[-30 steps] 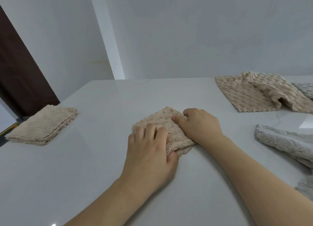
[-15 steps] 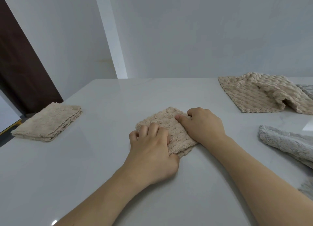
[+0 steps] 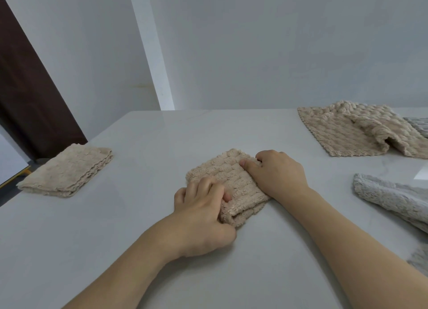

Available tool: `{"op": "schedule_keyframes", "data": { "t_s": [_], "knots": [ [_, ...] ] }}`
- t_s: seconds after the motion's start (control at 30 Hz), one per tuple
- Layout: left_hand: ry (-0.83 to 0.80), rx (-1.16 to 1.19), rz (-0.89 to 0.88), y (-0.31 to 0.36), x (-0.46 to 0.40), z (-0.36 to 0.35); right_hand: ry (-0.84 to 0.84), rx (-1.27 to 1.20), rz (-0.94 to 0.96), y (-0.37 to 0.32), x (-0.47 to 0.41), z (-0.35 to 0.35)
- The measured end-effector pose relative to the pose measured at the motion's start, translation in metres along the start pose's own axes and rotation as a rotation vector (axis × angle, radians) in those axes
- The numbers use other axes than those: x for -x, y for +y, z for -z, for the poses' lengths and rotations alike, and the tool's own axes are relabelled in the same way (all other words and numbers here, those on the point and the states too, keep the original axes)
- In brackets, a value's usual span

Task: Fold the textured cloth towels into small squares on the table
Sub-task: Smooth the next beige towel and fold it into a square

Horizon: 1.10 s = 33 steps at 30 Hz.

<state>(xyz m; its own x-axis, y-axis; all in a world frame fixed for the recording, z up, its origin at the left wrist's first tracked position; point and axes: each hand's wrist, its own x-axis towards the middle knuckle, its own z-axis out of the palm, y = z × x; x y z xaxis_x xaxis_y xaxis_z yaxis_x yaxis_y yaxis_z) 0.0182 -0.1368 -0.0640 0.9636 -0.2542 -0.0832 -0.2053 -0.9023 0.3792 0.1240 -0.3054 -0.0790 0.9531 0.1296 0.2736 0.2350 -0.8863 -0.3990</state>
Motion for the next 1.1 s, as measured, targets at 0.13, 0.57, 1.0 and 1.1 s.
{"op": "schedule_keyframes", "data": {
  "t_s": [0.13,0.57,1.0,1.1],
  "knots": [
    [0.113,0.136,0.042,-0.002,-0.004,0.0,-0.008,-0.004,-0.01,0.001,-0.001,0.001],
    [0.189,0.016,0.041,-0.001,-0.01,-0.009,0.004,-0.001,-0.009,0.001,-0.001,-0.001],
    [0.174,-0.04,0.031,-0.001,-0.006,-0.008,-0.003,-0.001,-0.01,0.001,-0.001,-0.001],
    [0.363,0.081,0.025,0.002,-0.007,-0.013,-0.003,-0.005,-0.005,0.001,-0.001,0.0]
  ]
}}
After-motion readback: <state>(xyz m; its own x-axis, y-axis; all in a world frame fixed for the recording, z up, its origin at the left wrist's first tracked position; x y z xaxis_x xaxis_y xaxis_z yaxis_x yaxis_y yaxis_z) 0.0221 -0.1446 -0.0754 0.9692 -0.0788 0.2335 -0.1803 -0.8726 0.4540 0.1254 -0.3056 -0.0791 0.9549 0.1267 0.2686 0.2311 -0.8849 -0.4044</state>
